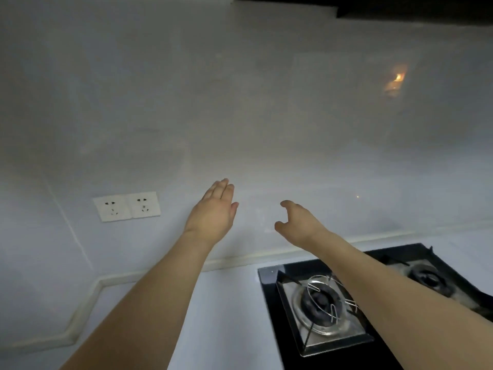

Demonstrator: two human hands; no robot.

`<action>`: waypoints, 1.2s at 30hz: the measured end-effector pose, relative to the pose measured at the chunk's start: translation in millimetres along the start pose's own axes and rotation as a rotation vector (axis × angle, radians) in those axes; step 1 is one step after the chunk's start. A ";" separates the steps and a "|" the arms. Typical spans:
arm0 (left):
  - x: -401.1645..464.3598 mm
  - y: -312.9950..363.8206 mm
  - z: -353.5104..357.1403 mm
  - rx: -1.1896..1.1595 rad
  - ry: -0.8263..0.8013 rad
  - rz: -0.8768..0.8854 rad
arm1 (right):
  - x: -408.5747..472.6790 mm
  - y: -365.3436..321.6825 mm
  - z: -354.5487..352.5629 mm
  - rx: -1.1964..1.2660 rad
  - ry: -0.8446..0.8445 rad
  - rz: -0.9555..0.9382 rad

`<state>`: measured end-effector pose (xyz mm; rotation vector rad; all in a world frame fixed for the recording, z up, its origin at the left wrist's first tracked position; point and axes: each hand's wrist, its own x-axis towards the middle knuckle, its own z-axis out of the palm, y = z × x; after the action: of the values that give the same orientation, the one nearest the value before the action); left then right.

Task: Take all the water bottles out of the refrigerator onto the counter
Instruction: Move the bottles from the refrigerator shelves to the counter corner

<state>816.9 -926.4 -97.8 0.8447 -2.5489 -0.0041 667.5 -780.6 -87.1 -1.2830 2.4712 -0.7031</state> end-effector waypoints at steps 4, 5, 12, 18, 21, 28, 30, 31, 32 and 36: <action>35.5 58.6 20.4 -0.038 -0.034 0.147 | -16.1 50.7 -33.2 -0.006 0.088 0.128; 41.4 76.1 25.3 -0.056 -0.043 0.180 | -21.9 63.9 -40.8 -0.006 0.105 0.158; 59.9 207.5 46.1 -0.094 -0.085 0.419 | -84.7 151.5 -101.6 0.003 0.232 0.328; 56.7 336.9 47.3 -0.167 -0.087 0.557 | -151.6 237.2 -168.5 -0.013 0.348 0.441; 48.3 413.1 46.6 -0.209 -0.080 0.638 | -196.8 285.6 -202.8 -0.033 0.397 0.497; 11.5 579.6 49.2 -0.326 -0.099 0.787 | -303.7 384.0 -270.6 -0.066 0.497 0.651; 0.2 623.9 50.4 -0.360 -0.105 0.820 | -333.7 406.5 -287.1 -0.078 0.525 0.689; -5.2 644.6 50.7 -0.372 -0.105 0.839 | -347.6 417.1 -295.2 -0.085 0.538 0.708; -11.6 667.7 49.9 -0.383 -0.104 0.864 | -363.8 428.8 -304.2 -0.091 0.552 0.729; -30.8 736.4 47.0 -0.378 -0.093 0.989 | -410.1 463.7 -330.9 -0.080 0.608 0.790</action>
<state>402.3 -317.2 -48.7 -0.5911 -2.6455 -0.2085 435.2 -119.3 -48.3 -0.0005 3.1423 -0.8414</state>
